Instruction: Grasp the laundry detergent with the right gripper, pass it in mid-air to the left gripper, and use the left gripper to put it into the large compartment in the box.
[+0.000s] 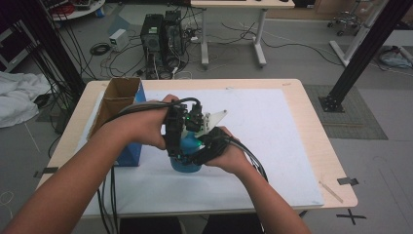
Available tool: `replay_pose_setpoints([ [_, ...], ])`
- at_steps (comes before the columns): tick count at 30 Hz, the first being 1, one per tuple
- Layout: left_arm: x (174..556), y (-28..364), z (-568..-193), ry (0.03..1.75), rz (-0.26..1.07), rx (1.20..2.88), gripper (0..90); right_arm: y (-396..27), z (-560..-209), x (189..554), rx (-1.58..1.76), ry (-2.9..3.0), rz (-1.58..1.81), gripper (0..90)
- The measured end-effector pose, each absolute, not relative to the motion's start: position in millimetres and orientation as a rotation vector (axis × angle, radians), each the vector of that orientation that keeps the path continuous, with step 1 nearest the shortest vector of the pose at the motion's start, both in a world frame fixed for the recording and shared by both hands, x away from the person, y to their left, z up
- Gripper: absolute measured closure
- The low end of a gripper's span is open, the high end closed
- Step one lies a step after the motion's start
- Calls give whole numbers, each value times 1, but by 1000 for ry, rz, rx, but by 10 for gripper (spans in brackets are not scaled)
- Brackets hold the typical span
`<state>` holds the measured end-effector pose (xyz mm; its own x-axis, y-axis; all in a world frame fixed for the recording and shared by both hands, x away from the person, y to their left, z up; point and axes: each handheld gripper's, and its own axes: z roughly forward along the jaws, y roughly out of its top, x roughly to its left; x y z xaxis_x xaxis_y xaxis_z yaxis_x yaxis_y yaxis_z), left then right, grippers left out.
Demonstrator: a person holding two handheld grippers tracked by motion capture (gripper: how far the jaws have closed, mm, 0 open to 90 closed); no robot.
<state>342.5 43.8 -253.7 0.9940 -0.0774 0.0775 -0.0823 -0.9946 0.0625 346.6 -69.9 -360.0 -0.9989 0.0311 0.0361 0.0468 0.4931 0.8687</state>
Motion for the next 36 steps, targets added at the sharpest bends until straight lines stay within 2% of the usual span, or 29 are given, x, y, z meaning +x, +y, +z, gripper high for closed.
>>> replay_pose_setpoints([
  [6, 343, 44, -254, -122, 112, 3073, 115, -70, -360, 347, -71, -2698, -1576, 464],
  [8, 343, 44, -255, -121, 110, 3077, 156, -70, -360, 347, -70, -2704, -1584, 464],
  [12, 343, 45, -254, -128, 118, 3070, 157, -70, -359, 347, -71, -2700, -1583, 464],
  [14, 344, 45, -253, -125, 112, 3063, 199, -70, -360, 347, -71, -2706, -1587, 464],
  [19, 344, 47, -252, -123, 111, 3063, 222, -70, -359, 346, -75, -2699, -1585, 464],
  [36, 344, 45, -253, -145, 103, 3058, 269, -70, -358, 347, -77, -2694, -1591, 464],
])
